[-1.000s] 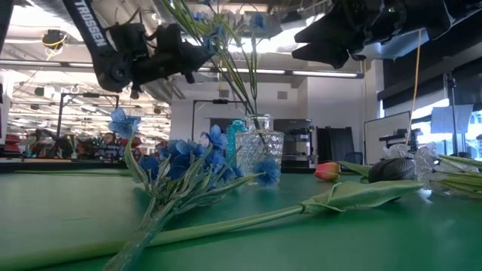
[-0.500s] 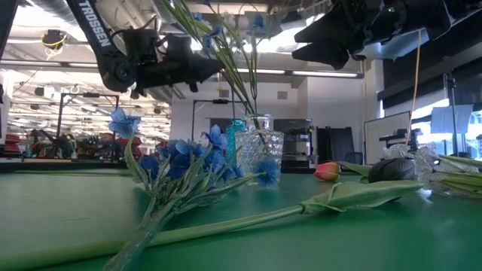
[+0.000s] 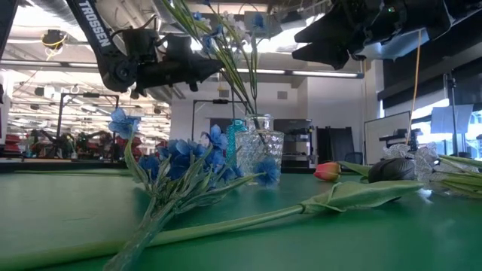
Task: Sort flowers into vase by color
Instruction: Put the top white flowers into the blue transparent vase
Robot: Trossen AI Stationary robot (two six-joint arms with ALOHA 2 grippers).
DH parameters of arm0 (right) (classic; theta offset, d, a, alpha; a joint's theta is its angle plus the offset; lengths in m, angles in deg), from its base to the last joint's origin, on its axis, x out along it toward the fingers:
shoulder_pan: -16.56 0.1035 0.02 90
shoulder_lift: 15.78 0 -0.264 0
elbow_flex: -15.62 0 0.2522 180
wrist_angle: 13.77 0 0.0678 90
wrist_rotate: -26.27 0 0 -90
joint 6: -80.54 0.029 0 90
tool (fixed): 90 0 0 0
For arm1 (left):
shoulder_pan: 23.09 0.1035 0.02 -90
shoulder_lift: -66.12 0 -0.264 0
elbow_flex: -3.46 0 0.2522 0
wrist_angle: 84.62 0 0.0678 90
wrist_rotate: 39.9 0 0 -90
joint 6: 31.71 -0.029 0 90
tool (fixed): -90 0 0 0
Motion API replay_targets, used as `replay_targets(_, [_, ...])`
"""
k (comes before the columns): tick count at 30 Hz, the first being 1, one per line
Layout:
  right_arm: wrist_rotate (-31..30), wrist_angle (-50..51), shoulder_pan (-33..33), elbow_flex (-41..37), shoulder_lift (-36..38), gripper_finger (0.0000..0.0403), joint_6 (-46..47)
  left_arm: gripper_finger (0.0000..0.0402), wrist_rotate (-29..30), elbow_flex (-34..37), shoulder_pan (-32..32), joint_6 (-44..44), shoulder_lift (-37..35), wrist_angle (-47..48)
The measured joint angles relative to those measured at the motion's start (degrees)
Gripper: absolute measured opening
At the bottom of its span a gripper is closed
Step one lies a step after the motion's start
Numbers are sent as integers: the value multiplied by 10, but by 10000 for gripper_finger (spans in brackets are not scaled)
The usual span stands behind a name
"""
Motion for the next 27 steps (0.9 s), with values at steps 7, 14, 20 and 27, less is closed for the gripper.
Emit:
replay_targets(7, [0,2,0,0,0,268,0,0,-7,0,10,50,0,-98])
replay_targets(14, [0,4,0,0,0,268,0,0,-1,0,21,38,0,-40])
replay_targets(20, [0,2,0,0,0,268,0,0,21,0,12,8,0,-18])
replay_targets(27, [0,2,0,0,0,268,0,0,22,0,0,-20,0,25])
